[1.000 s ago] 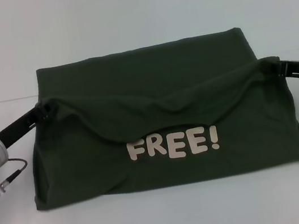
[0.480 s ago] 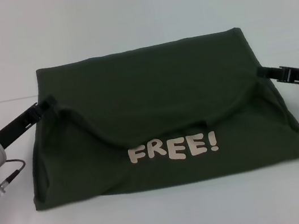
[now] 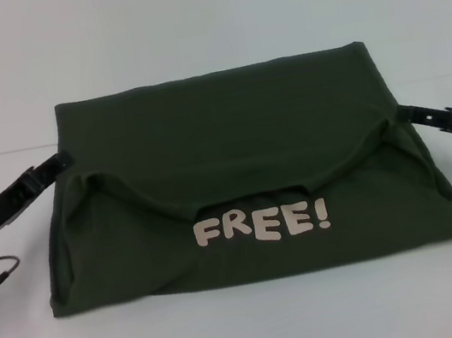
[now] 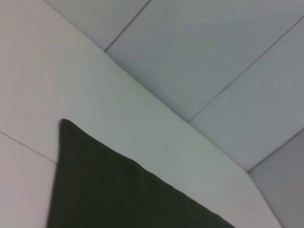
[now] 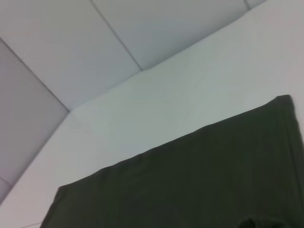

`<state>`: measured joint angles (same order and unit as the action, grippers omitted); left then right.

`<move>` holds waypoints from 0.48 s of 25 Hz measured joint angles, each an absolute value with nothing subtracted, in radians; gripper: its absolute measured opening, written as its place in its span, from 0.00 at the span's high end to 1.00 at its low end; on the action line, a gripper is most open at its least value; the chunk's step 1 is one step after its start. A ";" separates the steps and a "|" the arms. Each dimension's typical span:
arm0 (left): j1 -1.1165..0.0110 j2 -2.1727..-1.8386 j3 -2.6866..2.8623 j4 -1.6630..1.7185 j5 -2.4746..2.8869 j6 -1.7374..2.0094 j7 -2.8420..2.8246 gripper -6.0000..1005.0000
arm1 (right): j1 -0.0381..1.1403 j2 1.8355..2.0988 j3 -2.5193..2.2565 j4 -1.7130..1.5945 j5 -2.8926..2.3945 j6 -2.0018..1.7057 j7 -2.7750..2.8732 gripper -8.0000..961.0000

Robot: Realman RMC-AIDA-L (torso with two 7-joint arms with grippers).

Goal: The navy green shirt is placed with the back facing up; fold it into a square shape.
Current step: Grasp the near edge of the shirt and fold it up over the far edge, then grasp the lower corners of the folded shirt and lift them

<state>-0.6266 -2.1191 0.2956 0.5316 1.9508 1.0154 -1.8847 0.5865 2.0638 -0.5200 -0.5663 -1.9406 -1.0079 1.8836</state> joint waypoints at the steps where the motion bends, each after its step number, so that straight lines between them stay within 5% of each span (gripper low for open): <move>1: -0.618 -2.105 0.304 0.529 1.956 1.049 -1.904 0.43 | 0.575 2.057 -0.520 -0.566 -1.931 -1.032 1.884 0.19; 7: -0.548 -1.939 0.550 0.513 1.996 1.291 -2.114 0.39 | 0.512 2.016 -0.520 -0.565 -1.919 -1.194 1.886 0.08; 12: -0.537 -1.894 0.570 0.560 2.128 1.394 -2.172 0.35 | 0.490 2.009 -0.528 -0.564 -1.928 -1.221 1.886 0.04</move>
<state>-0.5375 -1.8937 0.5702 0.5598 2.1281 1.3943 -2.1721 0.4901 2.0087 -0.5279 -0.5643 -1.9281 -1.2215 1.8864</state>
